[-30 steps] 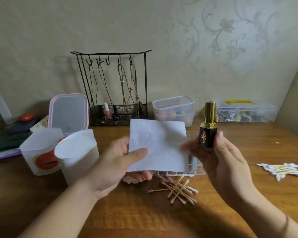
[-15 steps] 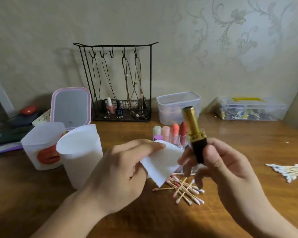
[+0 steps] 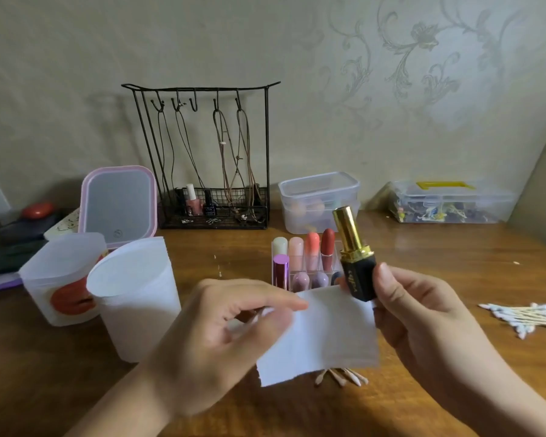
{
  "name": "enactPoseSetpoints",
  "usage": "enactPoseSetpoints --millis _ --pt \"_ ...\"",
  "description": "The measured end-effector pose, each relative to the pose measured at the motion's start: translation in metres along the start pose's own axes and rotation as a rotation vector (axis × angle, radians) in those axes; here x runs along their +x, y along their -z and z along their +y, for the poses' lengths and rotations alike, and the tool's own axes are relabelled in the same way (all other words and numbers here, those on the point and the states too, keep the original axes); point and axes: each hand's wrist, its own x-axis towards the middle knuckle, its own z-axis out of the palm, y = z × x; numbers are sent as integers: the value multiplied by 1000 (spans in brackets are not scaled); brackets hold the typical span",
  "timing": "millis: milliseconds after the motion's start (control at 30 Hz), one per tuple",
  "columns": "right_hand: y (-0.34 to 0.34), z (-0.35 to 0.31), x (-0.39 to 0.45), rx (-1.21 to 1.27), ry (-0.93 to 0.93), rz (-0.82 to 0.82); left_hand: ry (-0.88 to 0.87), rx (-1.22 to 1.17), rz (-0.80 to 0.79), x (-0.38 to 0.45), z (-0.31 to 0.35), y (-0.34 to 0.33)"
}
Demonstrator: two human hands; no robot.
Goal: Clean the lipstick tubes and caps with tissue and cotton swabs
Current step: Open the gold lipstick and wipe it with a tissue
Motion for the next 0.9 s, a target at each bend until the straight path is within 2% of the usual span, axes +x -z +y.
enactPoseSetpoints --millis 67,100,167,233,333,400,467,533,667,800,900 --pt "1 -1 2 -112 37 44 113 -85 54 32 9 34" --pt "3 -1 3 -171 77 47 213 -239 66 19 17 31" --pt "6 1 3 -239 112 63 315 -389 10 20 11 34" --pt "7 2 2 -324 184 103 377 -382 -70 16 8 32" --pt "8 2 -4 -648 482 360 469 -279 73 20 3 29" --pt "-2 2 -10 -637 555 447 498 -305 177 21 4 25" --pt "-13 6 -13 -615 530 372 495 -440 228 24 9 24" --pt "-22 12 -11 -671 419 287 511 -589 245 23 14 23" --pt "-23 22 -6 -567 254 244 499 -830 139 19 20 25" --pt "-22 19 -6 -569 295 262 644 -1284 260 18 22 20" --pt "-20 15 -8 -629 346 251 647 -1426 262 18 21 18"
